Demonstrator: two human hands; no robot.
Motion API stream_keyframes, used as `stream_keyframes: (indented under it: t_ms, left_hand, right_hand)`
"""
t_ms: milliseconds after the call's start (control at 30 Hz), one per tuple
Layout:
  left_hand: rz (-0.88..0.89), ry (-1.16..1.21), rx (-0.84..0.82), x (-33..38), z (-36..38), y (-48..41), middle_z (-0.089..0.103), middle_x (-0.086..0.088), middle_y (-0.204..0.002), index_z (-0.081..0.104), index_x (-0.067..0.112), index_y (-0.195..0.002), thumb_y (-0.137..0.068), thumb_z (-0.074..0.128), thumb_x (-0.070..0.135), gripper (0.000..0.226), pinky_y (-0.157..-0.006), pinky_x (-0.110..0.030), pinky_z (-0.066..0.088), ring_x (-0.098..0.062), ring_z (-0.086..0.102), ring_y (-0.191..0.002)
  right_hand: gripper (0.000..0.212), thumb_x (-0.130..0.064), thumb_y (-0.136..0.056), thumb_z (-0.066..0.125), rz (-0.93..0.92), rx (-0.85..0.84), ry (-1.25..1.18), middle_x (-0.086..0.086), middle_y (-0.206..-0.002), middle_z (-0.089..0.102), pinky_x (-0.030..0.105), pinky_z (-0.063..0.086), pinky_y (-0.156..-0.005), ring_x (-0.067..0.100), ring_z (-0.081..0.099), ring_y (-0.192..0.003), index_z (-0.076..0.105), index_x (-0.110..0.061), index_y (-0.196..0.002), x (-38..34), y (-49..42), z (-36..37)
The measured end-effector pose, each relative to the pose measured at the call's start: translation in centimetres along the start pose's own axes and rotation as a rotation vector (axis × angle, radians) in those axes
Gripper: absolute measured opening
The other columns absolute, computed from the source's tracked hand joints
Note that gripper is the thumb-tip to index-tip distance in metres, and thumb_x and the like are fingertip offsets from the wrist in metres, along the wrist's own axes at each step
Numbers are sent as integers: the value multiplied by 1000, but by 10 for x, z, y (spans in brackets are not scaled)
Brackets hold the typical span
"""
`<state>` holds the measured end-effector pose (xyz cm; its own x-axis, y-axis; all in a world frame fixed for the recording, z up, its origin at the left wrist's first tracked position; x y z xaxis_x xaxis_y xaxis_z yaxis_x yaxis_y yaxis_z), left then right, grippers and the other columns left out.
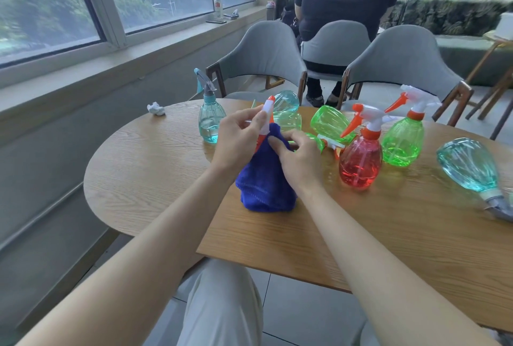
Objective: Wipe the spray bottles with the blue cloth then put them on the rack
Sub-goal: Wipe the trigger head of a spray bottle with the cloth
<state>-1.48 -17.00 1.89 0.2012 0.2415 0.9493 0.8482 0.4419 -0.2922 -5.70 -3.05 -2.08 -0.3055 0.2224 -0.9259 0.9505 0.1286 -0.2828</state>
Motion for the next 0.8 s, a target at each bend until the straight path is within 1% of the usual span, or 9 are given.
stream_keyframes:
  t_ms: [100, 200, 267, 367, 433, 500, 633, 700, 800]
  left_hand:
    - [4, 13, -13, -3, 1, -2, 82, 4, -104, 80, 21, -122, -101, 67, 34, 28, -101, -54, 59, -26, 74, -107]
    - [10, 3, -40, -3, 0, -2, 82, 6, -104, 81, 22, -122, -104, 65, 34, 27, -103, -50, 58, -20, 74, -108]
    - [0, 2, -33, -2, -1, -2, 82, 6, -103, 81, 23, -121, -103, 66, 34, 26, -103, -48, 58, -21, 74, -107]
    - [-12, 26, -29, -2, 0, -3, 81, 5, -102, 80, 25, -117, -101, 68, 33, 22, -101, -51, 59, -26, 73, -108]
    - [-18, 28, -19, -3, 1, -3, 80, 5, -104, 79, 23, -118, -103, 68, 31, 20, -99, -49, 61, -22, 75, -106]
    - [-13, 12, -13, -4, 2, -4, 79, 4, -108, 78, 19, -123, -104, 67, 32, 25, -98, -46, 61, -17, 74, -105]
    - [-4, -9, -16, -3, 2, -3, 78, 7, -107, 76, 18, -123, -106, 66, 32, 24, -98, -40, 61, -10, 73, -104]
    - [7, -3, -14, -3, 1, -2, 79, 7, -110, 76, 16, -122, -105, 67, 32, 25, -100, -38, 59, -10, 72, -105]
    - [14, -4, -5, -5, 0, -3, 78, 4, -113, 74, 14, -124, -105, 68, 33, 28, -98, -39, 60, -13, 72, -108]
  right_hand:
    - [13, -32, -96, 77, -55, 7, 20, -9, -99, 73, 17, 45, -74, 5, 64, -89, 77, -20, -100, -9, -5, -4]
    - [15, -32, -96, 78, -111, 73, -103, -10, -99, 73, 12, 48, -76, 2, 65, -91, 77, -19, -102, -22, -4, -1]
    - [15, -32, -96, 78, -123, 65, -101, -9, -99, 73, 13, 48, -78, 1, 64, -92, 76, -19, -103, -18, -2, 3]
    - [15, -34, -95, 78, -62, -8, -24, -8, -100, 74, 8, 43, -73, -5, 62, -88, 77, -21, -102, 2, 0, 1]
    - [24, -39, -93, 79, -12, -47, 43, -8, -103, 73, 5, 40, -70, -4, 61, -88, 77, -19, -107, 11, -2, -4]
    - [29, -40, -92, 80, 8, -56, 77, -8, -104, 71, 9, 40, -71, 2, 60, -89, 78, -17, -110, 14, -2, -8]
    - [15, -35, -94, 80, -67, 46, -41, -9, -102, 72, 17, 45, -75, 3, 63, -89, 79, -22, -102, -1, 4, -4]
    - [16, -34, -93, 80, -109, 85, -87, -7, -103, 73, 19, 49, -79, 8, 65, -92, 79, -21, -103, -7, 5, 2]
    - [18, -37, -92, 81, -69, 26, -46, -7, -102, 74, 23, 50, -80, 12, 65, -92, 77, -23, -102, 0, 2, 5]
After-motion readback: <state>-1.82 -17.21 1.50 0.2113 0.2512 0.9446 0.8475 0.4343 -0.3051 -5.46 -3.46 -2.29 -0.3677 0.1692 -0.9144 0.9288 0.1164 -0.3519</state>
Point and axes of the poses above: each hand's wrist, its own y-axis away from the middle knuckle, its own z-axis out of the palm, x = y × z, the point moved 3 cm from there along -y, towards the middle knuckle
